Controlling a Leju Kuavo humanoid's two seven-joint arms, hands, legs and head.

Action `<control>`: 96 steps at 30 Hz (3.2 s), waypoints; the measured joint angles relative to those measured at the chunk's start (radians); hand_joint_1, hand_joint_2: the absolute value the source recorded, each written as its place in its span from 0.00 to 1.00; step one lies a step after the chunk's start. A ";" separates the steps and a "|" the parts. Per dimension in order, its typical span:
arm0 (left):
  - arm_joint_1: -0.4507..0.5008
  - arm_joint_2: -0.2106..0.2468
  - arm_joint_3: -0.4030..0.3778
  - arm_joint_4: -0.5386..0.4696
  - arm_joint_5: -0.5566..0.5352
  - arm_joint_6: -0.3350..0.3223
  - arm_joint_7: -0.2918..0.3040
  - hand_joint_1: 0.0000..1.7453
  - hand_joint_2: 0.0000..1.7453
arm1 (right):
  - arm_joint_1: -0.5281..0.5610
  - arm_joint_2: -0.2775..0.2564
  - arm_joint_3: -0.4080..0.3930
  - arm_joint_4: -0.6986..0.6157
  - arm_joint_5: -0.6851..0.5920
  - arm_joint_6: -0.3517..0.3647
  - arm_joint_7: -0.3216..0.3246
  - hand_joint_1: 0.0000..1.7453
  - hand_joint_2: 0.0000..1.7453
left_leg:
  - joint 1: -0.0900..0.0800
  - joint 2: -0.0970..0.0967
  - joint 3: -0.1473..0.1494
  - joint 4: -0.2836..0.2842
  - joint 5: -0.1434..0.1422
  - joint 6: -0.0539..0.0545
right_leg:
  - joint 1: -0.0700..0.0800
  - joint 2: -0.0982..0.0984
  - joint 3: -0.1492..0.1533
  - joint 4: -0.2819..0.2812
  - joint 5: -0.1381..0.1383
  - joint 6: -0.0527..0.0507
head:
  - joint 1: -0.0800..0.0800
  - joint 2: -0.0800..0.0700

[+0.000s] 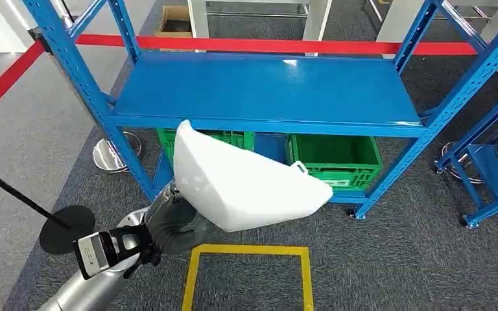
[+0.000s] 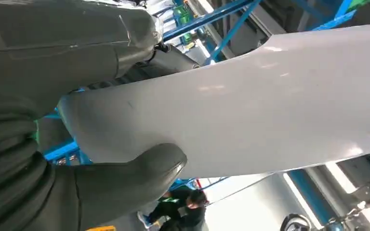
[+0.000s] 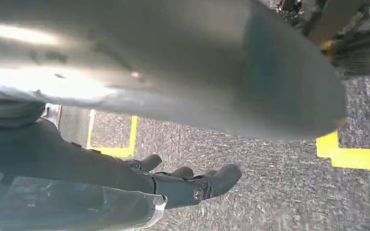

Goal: Take the parts from the cabinet and place them on the table.

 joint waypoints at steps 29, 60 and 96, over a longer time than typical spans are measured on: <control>0.011 -0.040 -0.013 0.031 -0.084 -0.040 0.052 1.00 1.00 | -0.008 -0.005 -0.079 0.000 -0.070 -0.035 -0.048 0.00 0.00 | 0.016 -0.016 0.009 0.000 -0.008 -0.014 | 0.000 0.020 0.074 -0.138 0.068 -0.004 | -0.003 0.000; -0.050 -0.097 -0.054 0.077 -0.087 -0.170 0.083 1.00 1.00 | -0.014 -0.022 -0.125 0.000 -0.093 -0.050 -0.101 0.00 0.00 | 0.011 -0.008 0.006 0.013 -0.014 -0.010 | 0.006 0.019 0.030 -0.089 0.071 -0.009 | 0.005 0.000; 0.024 -0.096 -0.040 0.074 -0.087 -0.179 0.051 1.00 1.00 | -0.012 -0.066 -0.110 -0.001 -0.058 -0.012 -0.083 0.00 0.00 | 0.010 0.057 -0.004 0.035 -0.028 -0.015 | 0.002 -0.003 0.036 -0.070 0.102 -0.004 | 0.014 0.000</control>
